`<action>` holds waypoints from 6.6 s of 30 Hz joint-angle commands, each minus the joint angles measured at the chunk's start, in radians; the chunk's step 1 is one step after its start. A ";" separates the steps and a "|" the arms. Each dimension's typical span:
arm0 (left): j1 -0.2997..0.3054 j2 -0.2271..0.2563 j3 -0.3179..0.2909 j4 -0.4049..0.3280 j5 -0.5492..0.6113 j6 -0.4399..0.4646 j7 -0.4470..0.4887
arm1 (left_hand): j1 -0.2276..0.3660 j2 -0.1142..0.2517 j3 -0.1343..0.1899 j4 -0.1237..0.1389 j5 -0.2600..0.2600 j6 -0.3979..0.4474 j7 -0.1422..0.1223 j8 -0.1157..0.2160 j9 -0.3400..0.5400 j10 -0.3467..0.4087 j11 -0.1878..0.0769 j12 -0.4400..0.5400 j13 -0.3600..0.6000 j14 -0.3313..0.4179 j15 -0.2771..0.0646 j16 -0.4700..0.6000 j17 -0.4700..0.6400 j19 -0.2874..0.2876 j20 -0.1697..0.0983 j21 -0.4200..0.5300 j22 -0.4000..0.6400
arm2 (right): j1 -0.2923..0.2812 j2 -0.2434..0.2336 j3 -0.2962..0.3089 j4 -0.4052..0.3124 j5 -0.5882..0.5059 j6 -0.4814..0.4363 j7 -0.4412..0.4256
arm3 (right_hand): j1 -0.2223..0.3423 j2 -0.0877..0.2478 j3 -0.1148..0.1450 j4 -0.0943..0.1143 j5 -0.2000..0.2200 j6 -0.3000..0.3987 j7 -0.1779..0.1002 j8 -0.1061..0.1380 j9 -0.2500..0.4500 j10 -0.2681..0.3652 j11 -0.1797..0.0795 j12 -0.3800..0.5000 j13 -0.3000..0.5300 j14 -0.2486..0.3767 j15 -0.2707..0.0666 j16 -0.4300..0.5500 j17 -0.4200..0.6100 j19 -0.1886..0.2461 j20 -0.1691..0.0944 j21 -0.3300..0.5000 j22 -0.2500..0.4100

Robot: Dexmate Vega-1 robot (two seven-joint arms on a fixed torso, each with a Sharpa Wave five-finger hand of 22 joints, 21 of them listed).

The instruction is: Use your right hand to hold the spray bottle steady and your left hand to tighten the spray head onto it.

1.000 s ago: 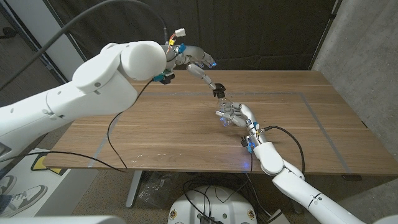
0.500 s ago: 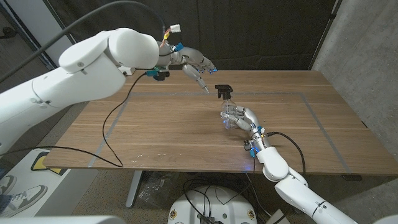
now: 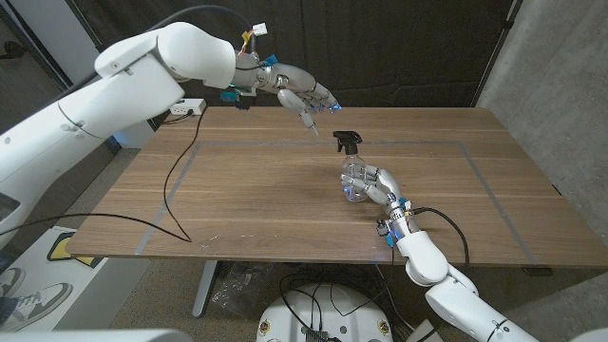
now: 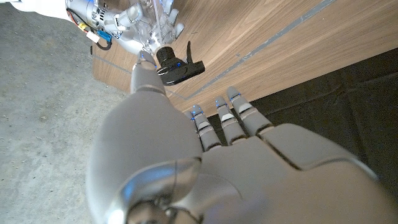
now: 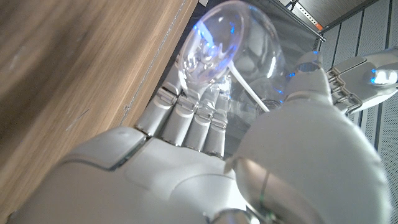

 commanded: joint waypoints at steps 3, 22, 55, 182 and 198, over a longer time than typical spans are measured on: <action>-0.088 -0.109 0.060 0.200 -0.008 -0.278 -0.127 | 0.010 0.003 0.008 0.005 -0.008 -0.009 0.002 -0.005 0.006 -0.012 0.001 -0.001 0.003 0.000 -0.095 0.002 0.001 -0.011 -0.021 -0.001 0.003 | -0.049 -0.008 0.009 -0.039 -0.004 0.032 0.018 | 0.217 0.222 0.041 0.038 0.000 0.139 -0.132 -0.003 0.006 0.105 -0.100 0.001 0.003 0.067 -0.076 0.006 0.004 0.004 -0.067 0.004 0.001; -0.164 -0.218 0.138 0.301 0.049 -0.367 -0.224 | 0.018 0.019 0.018 0.021 -0.030 -0.037 0.007 -0.013 0.007 -0.034 0.006 -0.004 0.004 -0.011 -0.085 0.002 0.004 -0.026 -0.021 -0.005 0.005 | -0.046 0.008 0.003 -0.047 0.013 0.081 0.069 | 0.220 0.225 0.042 0.040 -0.001 0.151 -0.132 -0.006 0.008 0.115 -0.099 -0.003 0.004 0.077 -0.075 0.006 0.005 0.004 -0.067 0.015 0.002; -0.143 -0.236 0.150 0.292 0.116 -0.364 -0.191 | 0.048 0.031 0.046 0.031 -0.075 0.051 0.002 0.017 0.007 0.045 0.001 0.022 0.004 0.093 -0.108 0.027 0.005 0.051 -0.021 0.031 0.013 | -0.022 0.048 -0.013 -0.024 -0.005 0.085 0.067 | 0.217 0.227 0.041 0.045 -0.002 0.158 -0.133 -0.017 0.011 0.123 -0.095 -0.010 0.005 0.082 -0.075 0.003 0.006 -0.006 -0.067 0.028 0.002; -0.193 -0.455 0.248 0.738 -0.111 -0.691 -0.307 | 0.297 0.022 0.495 0.017 -0.157 0.914 0.018 0.104 -0.017 0.712 -0.010 0.023 0.001 0.768 -0.192 0.065 0.037 0.345 -0.112 0.392 0.042 | 0.005 -0.007 -0.068 -0.087 0.274 0.113 0.330 | 0.241 0.246 0.057 0.045 0.000 0.185 -0.120 -0.033 0.035 0.162 -0.092 -0.018 0.010 0.153 -0.077 0.022 0.016 0.005 -0.069 0.129 0.012; -0.238 -0.547 0.272 0.945 -0.195 -0.851 -0.422 | 0.295 0.014 0.508 0.014 -0.158 0.956 0.013 0.097 -0.016 0.736 -0.008 0.021 0.006 0.778 -0.193 0.066 0.043 0.339 -0.115 0.413 0.038 | -0.005 -0.008 -0.063 -0.097 0.263 0.110 0.320 | 0.244 0.246 0.059 0.045 0.000 0.185 -0.119 -0.035 0.036 0.161 -0.092 -0.019 0.010 0.157 -0.077 0.023 0.018 0.003 -0.070 0.139 0.013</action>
